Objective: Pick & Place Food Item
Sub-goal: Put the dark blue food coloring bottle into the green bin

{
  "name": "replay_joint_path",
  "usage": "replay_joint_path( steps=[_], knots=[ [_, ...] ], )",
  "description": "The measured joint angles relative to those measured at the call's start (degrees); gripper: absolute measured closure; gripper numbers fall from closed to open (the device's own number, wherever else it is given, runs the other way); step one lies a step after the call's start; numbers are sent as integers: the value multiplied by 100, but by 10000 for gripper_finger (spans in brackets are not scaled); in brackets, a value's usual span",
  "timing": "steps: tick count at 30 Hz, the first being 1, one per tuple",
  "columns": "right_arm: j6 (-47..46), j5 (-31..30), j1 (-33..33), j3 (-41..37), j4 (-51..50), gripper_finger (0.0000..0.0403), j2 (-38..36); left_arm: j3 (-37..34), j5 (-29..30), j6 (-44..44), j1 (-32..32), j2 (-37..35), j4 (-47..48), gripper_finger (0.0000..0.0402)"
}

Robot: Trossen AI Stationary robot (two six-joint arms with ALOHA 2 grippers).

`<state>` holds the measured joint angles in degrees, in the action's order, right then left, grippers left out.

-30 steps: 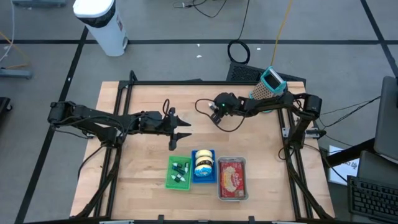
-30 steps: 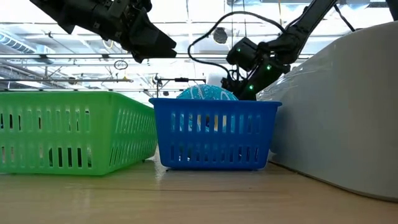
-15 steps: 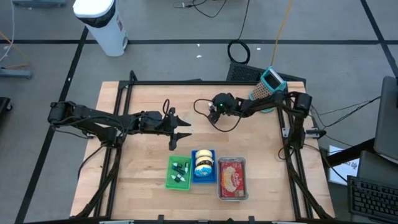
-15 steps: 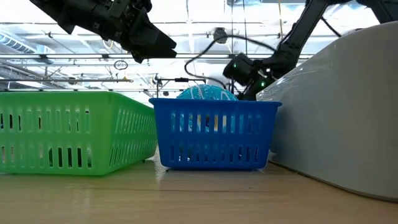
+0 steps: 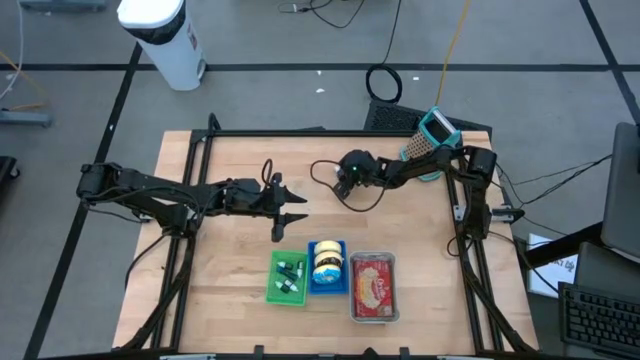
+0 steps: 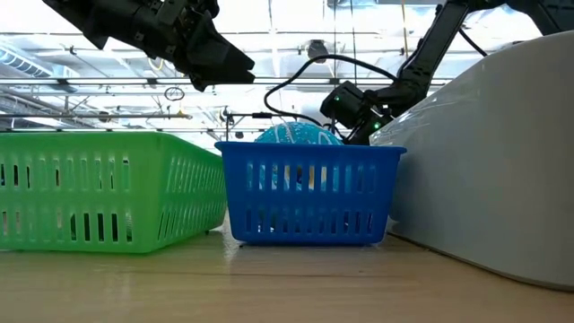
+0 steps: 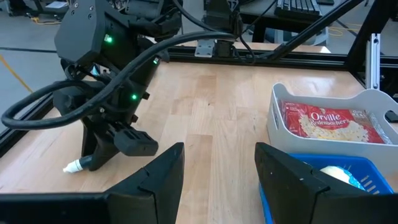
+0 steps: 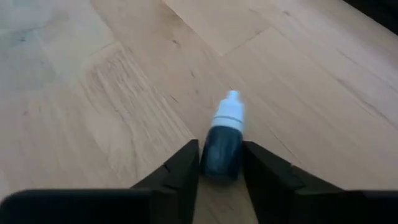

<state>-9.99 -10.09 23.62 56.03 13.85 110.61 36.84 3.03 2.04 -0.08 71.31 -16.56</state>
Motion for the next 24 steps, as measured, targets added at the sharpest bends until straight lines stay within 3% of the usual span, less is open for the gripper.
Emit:
replay_joint_path(
  steps=[7, 16, 24],
  knots=[
    [331, 168, -49, -24, 39, 354, -161, 0, 0, 4, 0, 0, -167, 206],
    [441, 1236, -502, -15, 49, 323, -1257, 0, 3, 899, 0, 0, -637, 206],
    [517, 2251, -1125, -15, 105, 342, -2278, 0, 3, 984, 0, 0, -758, 206]
  ],
)
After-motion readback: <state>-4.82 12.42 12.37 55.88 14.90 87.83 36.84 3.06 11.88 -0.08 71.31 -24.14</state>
